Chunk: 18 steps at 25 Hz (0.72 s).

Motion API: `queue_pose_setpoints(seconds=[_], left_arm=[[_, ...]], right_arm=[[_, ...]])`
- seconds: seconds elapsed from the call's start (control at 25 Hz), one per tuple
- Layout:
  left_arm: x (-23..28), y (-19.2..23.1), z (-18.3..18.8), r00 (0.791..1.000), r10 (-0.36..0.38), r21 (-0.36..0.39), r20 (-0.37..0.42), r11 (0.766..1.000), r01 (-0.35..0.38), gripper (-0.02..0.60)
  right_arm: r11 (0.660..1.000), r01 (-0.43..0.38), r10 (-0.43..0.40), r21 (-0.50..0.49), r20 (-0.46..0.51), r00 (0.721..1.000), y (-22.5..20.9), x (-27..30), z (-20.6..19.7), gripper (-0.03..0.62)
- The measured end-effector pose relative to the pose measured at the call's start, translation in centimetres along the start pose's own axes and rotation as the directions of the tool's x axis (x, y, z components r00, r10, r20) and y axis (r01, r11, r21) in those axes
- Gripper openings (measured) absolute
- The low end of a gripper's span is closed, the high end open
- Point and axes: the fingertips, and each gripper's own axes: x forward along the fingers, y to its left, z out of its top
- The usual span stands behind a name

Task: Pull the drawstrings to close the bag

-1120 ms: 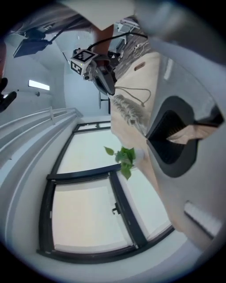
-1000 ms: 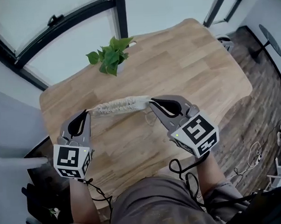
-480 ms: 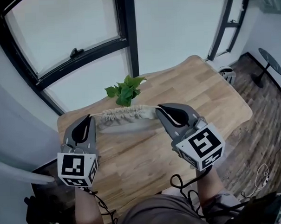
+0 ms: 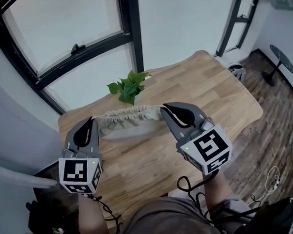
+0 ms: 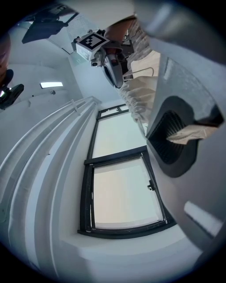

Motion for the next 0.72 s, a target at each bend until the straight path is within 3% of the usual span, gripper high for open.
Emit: queue_pose_setpoints(seconds=[0.72], left_arm=[[-0.37, -0.40, 0.59, 1.000, 0.000, 0.013, -0.001, 1.000, 0.000, 0.003]], right_arm=[[1.000, 0.002, -0.002, -0.001, 0.004, 1.000, 0.09, -0.66, 0.04, 0.035]])
